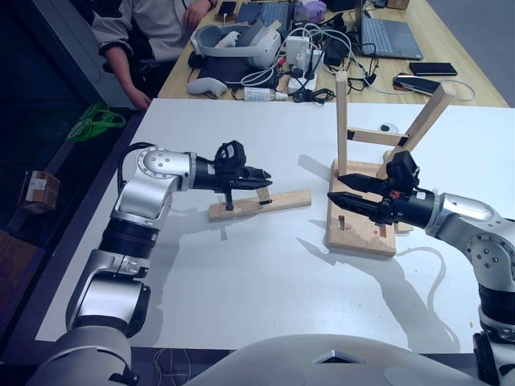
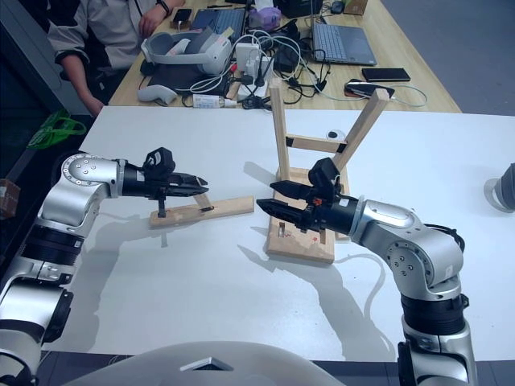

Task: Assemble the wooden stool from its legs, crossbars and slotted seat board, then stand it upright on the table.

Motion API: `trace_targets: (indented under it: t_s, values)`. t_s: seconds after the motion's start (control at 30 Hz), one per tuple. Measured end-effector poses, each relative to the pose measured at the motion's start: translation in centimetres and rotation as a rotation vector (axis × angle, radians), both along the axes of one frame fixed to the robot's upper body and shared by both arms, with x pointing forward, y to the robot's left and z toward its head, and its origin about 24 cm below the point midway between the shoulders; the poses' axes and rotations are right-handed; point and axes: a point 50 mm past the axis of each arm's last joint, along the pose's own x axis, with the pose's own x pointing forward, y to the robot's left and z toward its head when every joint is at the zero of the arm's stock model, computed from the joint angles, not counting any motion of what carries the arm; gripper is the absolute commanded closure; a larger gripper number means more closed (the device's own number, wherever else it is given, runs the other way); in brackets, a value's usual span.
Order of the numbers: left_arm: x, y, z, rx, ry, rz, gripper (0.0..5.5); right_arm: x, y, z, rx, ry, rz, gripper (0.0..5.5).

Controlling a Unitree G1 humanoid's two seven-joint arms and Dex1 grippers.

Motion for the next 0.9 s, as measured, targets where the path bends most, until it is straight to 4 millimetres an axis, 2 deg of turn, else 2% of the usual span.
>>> trace_targets:
  t_s: [0.27, 0.9]
  values:
    - [-0.3, 1.9, 0.3, 0.075, 0.061, 0.000, 5.09, 0.0, 0.0, -0.1, 0.000, 0.003, 0.001, 2.62]
    - [0.3, 1.9, -0.4, 0.044, 0.060, 0.088, 5.09, 0.1, 0.1, -0.6, -0.012, 0.023, -0.004, 2.62]
